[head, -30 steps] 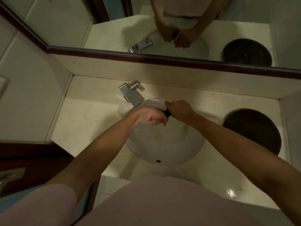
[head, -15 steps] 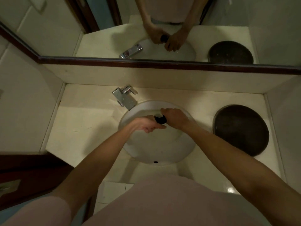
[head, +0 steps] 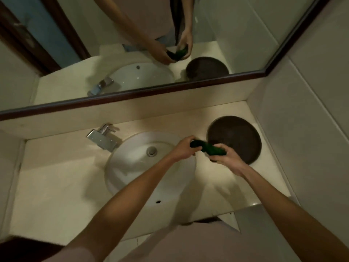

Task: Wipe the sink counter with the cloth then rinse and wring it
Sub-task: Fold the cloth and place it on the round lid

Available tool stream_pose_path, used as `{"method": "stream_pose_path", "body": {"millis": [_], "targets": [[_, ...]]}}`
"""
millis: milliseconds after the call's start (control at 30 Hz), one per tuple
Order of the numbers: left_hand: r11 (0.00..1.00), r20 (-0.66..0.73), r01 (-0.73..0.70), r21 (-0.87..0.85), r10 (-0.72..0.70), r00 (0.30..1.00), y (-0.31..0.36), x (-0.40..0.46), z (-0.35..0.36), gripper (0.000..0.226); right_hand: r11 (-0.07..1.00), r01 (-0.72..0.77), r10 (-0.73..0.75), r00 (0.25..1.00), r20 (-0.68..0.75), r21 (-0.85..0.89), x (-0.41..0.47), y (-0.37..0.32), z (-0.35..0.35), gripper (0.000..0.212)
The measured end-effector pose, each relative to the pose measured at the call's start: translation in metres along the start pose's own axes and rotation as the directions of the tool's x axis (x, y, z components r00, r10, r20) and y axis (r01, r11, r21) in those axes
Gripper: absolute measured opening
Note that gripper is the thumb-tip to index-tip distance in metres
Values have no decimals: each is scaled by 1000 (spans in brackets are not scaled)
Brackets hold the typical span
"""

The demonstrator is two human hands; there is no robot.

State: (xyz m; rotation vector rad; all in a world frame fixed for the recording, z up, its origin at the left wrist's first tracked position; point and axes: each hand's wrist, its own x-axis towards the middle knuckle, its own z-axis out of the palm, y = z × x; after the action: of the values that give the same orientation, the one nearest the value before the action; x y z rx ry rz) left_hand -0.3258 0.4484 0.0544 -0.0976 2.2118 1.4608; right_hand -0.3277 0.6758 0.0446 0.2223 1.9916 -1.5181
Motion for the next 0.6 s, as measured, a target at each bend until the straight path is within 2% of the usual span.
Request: {"method": "stream_pose_path", "body": {"millis": [67, 167, 233, 333, 400, 500, 600], "targets": [[995, -28, -56, 77, 58, 998, 16, 25, 29, 27, 995, 30, -45, 987, -151, -99, 5, 5, -36, 38], [973, 42, -121, 194, 115, 993, 51, 57, 67, 41, 960, 37, -141, 919, -367, -277, 25, 15, -79, 26], [969, 44, -91, 231, 83, 996, 68, 81, 88, 44, 927, -16, -158, 889, -430, -374, 40, 21, -100, 32], [921, -17, -57, 385, 69, 997, 71, 117, 113, 42, 843, -26, -233, 883, -408, -537, 59, 33, -122, 49], [867, -64, -8, 499, 46, 997, 63, 133, 126, 52, 776, 11, -299, 887, -352, -631, 71, 44, -135, 52], [795, -38, 25, 606, -2, 999, 55, 148, 141, 64, 653, 43, -375, 886, -274, -756, 85, 55, -152, 38], [754, 2, 35, 656, -48, 999, 58, 154, 147, 48, 570, 28, -376, 898, -230, -821, 88, 57, -160, 23]]}}
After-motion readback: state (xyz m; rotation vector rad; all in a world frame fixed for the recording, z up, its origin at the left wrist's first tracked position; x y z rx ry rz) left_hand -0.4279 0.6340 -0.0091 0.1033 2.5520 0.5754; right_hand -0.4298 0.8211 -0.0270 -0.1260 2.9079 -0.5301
